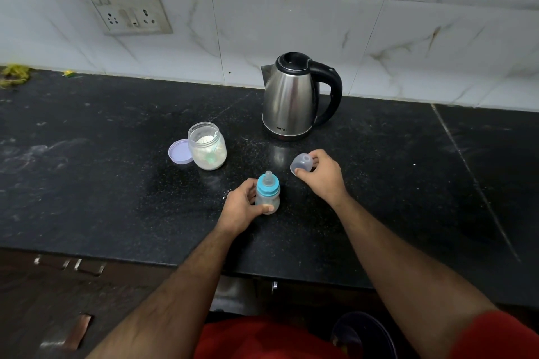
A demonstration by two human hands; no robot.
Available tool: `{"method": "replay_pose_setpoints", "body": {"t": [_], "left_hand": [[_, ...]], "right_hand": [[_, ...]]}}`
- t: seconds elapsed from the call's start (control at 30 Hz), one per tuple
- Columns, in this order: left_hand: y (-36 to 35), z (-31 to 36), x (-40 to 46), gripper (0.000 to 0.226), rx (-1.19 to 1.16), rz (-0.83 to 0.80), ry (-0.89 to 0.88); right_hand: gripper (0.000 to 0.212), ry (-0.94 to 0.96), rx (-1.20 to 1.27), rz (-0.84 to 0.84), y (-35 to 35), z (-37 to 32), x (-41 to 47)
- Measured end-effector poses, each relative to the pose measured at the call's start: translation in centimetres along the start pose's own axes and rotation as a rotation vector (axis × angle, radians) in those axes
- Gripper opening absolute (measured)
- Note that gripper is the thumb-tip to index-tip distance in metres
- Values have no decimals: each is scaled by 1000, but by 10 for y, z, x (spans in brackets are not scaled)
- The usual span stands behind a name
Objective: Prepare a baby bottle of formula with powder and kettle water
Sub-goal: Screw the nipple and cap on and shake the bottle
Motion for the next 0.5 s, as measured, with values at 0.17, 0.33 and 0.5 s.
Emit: {"method": "replay_pose_setpoints", "body": {"t": [0.17,0.33,0.5], "left_hand": [[-1,-5,0,58,-19,6,-13],[0,-9,3,59,-26,0,-6],[0,-11,3,56,-27,2,-2]], "right_hand": [[36,84,222,58,9,-19,-39],[49,261,341,134,17,-50,-64],[44,399,199,17,13,-73,-68]]}}
Point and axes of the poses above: each hand's wrist, its own x-axis towards the middle knuckle, its own y-axis out of the back of the hand, z = x × y, the point moved 1 cm from there along x, towards the middle knuckle, and after that the axes turned 5 degrees about y, right-handed, at the moved point
